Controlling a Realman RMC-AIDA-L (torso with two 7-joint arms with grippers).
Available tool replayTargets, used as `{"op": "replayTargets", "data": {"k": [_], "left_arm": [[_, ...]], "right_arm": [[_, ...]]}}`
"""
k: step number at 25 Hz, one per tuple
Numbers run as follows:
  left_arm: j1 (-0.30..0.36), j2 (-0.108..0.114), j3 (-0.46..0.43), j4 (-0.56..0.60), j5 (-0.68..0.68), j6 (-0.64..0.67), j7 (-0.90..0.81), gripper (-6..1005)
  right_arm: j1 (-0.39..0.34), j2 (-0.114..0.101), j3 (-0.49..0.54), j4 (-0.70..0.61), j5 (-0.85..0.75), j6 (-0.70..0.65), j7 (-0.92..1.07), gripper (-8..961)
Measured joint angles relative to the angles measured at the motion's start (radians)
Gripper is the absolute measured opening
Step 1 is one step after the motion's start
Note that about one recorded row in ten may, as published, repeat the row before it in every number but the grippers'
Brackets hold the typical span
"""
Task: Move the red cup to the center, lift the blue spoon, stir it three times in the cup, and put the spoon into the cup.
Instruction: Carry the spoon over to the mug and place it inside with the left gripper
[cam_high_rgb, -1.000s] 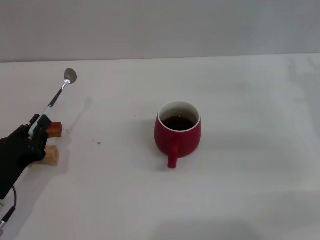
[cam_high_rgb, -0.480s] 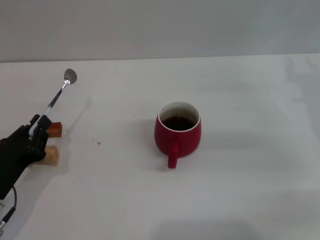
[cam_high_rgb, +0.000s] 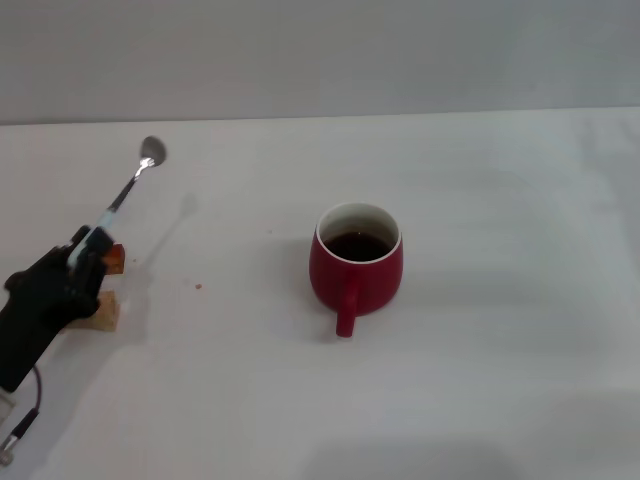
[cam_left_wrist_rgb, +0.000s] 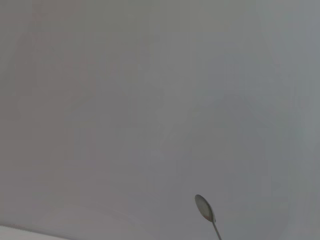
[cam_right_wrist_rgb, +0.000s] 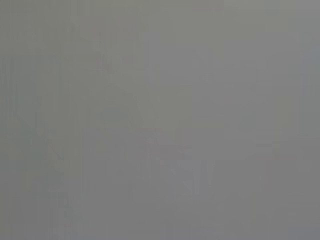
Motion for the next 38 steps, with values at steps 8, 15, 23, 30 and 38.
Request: {"op": "replayTargets", "data": {"k": [8, 15, 23, 30, 38], "left_arm": [[-0.083, 0.036, -0.001, 0.097, 0.139, -0.066, -0.138, 145], [-0.118, 0.097, -0.075, 0.287, 0.378, -0.163, -0.368, 145], [-0.175, 0.131, -0.339, 0.538, 0.920, -0.152, -0.801, 145], [-0.266, 0.133, -0.488, 0.749, 1.382, -0.082, -1.151, 145], [-0.371, 0.129, -0.566, 0.919, 1.648, 0.127, -1.367, 145]], "right_arm": [[-0.096, 0.000, 0.003, -0.008, -0.001, -0.044, 0.000, 508], [-0.172, -0.002, 0.047, -0.019, 0.001, -0.056, -0.001, 507], [-0.190, -0.002, 0.057, -0.014, 0.001, -0.047, -0.002, 506], [-0.179, -0.003, 0.058, -0.017, 0.000, 0.007, -0.002, 506], [-0.165, -0.005, 0.058, -0.022, 0.000, 0.066, -0.006, 507]]}}
